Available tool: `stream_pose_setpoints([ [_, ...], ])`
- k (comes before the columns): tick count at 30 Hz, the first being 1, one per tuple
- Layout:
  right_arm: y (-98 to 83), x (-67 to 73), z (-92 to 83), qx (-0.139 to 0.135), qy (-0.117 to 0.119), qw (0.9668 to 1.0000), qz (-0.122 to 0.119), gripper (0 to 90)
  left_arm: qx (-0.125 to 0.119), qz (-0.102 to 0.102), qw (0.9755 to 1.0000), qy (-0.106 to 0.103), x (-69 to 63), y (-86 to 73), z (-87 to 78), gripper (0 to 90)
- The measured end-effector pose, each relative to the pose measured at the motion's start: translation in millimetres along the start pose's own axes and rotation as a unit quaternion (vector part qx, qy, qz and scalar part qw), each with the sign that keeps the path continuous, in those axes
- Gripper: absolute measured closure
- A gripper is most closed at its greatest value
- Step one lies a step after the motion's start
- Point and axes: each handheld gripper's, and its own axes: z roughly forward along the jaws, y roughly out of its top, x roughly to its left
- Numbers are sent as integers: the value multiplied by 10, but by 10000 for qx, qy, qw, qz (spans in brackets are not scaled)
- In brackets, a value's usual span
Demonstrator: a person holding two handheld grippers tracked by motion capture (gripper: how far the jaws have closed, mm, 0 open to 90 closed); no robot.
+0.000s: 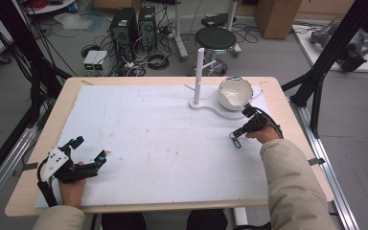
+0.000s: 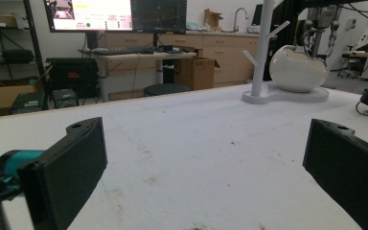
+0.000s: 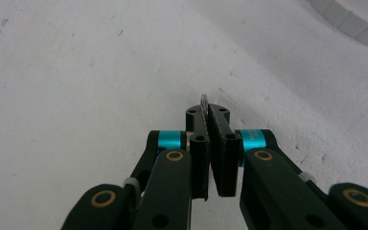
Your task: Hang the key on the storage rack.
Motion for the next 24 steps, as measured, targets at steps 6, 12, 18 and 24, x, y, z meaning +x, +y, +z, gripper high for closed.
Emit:
stream_pose_setpoints([
  [6,-1,2,-2,5,-29,9998,191,887,3,2,10000,-7,1,1,-1,17],
  [12,2,15,-13,2,-75,9995,298,889,-2,-2,10000,-1,0,0,0,17],
  [18,-1,14,-35,-63,-76,9995,290,889,5,2,10000,-7,1,0,0,17],
  [24,0,30,-101,-214,-141,9993,290,889,-2,2,10000,0,0,0,0,17],
])
